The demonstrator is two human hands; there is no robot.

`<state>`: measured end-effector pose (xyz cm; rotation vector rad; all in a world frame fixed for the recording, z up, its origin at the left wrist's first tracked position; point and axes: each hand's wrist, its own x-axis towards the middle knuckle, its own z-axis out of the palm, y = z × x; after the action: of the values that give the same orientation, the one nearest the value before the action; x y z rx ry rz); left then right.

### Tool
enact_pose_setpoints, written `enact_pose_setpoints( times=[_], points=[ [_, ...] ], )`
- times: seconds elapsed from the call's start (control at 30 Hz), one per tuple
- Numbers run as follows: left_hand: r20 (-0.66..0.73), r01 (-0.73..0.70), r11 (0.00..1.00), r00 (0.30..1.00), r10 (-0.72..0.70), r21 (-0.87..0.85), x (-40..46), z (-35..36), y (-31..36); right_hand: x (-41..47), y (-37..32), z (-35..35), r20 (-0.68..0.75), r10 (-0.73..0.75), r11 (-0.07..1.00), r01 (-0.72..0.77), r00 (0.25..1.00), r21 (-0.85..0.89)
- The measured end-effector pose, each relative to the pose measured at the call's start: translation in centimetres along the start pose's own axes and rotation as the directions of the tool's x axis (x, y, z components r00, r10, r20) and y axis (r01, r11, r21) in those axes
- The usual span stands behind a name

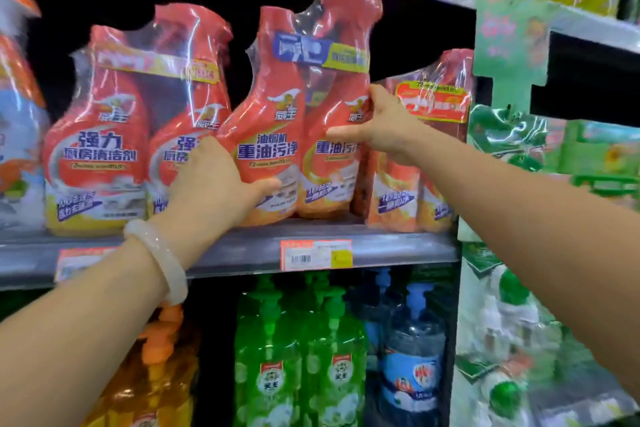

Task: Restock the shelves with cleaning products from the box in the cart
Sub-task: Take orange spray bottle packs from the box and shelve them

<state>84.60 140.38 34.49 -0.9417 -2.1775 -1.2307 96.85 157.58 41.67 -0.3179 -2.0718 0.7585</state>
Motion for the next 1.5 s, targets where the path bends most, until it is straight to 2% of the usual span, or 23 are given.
enact_pose_setpoints(
  times=[0.23, 0.37, 0.47, 0.67, 0.8, 0.93, 1.0, 1.07, 1.2, 1.5],
  points=[
    [0.076, 0.035, 0.996, 0.996, -0.041, 0.078, 0.6, 0.3, 1.1, 0.8, -1.3, 0.0, 0.037, 0.072, 0.953, -0.058, 0.997, -0.296],
    [0.111, -0.019, 0.992, 0.994, 0.005, 0.128, 1.0, 0.7, 2.0, 0.7, -1.8, -0.5, 0.033, 0.189, 0.896, -0.159, 0.981, -0.414],
    [0.115, -0.056, 0.983, 0.993, 0.036, 0.175, 1.4, 1.2, 2.5, 0.9, -2.1, -0.2, 0.006, 0.198, 0.863, -0.171, 0.98, -0.475],
    [0.162, -0.146, 0.954, 0.981, 0.106, 0.26, 2.3, 1.9, 3.0, 1.0, -1.7, 1.3, -0.039, 0.183, 0.693, -0.157, 0.982, -0.704],
    [0.178, -0.151, 0.931, 0.979, 0.096, 0.332, 2.3, 1.8, 3.1, 1.1, -1.9, 1.5, -0.051, 0.198, 0.66, -0.172, 0.979, -0.732],
    [0.172, -0.188, 0.891, 0.977, 0.126, 0.413, 2.1, 2.4, 2.5, 1.4, -0.6, 1.1, 0.007, 0.186, 0.751, -0.138, 0.982, -0.646],
    [0.164, -0.187, 0.878, 0.978, 0.126, 0.441, 2.0, 2.7, 2.0, 1.1, -0.2, 1.1, -0.01, 0.183, 0.755, -0.147, 0.983, -0.639],
    [0.168, -0.163, 0.88, 0.981, 0.096, 0.446, 1.9, 2.6, 1.8, 0.5, -0.5, 1.2, -0.004, 0.181, 0.743, -0.139, 0.984, -0.655],
    [0.175, -0.139, 0.89, 0.982, 0.068, 0.434, 1.7, 2.5, 2.0, -0.7, -1.0, 1.3, 0.005, 0.161, 0.638, -0.1, 0.987, -0.763],
    [0.158, -0.064, 0.912, 0.987, -0.002, 0.406, 1.6, 2.8, 1.9, -1.1, -0.4, 1.6, -0.006, 0.098, 0.668, -0.07, 0.995, -0.741]
  ],
)
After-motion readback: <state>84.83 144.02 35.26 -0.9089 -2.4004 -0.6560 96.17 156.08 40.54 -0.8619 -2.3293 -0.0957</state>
